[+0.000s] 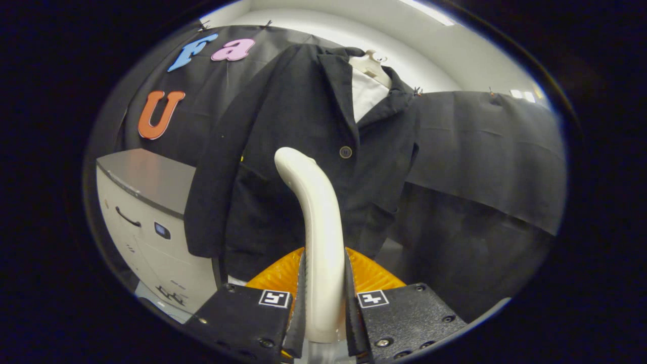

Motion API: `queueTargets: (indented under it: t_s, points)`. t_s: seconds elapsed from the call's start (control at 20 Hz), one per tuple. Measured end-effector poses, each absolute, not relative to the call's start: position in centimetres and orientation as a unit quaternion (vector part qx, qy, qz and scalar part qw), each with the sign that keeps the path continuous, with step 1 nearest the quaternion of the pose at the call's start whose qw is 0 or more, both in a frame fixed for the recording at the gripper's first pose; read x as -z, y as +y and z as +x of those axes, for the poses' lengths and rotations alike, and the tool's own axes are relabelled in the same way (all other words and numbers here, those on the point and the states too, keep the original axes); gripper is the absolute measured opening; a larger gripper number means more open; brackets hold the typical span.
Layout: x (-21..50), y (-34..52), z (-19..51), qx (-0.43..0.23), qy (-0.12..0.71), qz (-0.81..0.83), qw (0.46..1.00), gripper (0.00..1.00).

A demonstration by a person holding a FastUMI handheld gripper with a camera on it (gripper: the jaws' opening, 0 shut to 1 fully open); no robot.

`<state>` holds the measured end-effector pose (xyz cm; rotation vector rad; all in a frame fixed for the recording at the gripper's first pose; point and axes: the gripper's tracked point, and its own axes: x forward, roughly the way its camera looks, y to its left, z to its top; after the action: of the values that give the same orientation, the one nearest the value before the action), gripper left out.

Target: Iron the clothes twice with a garment steamer, once on the left side and once on the right side.

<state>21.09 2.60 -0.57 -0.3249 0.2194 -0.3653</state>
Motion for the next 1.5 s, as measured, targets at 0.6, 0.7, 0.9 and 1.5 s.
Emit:
queueTargets:
  t_s: [0.6, 0.7, 0.9, 1.5]
  points:
    - [10.6, 0.4, 18.2, 0.185, 0.206, -0.194, 0.941, 0.35]
    - [12.4, 0.0, 17.6, 0.183, 0.225, -0.193, 0.937, 0.35]
    - [15.9, -0.6, 16.7, 0.178, 0.262, -0.192, 0.929, 0.35]
    - [18.3, -2.7, 13.4, 0.167, 0.281, -0.169, 0.930, 0.35]
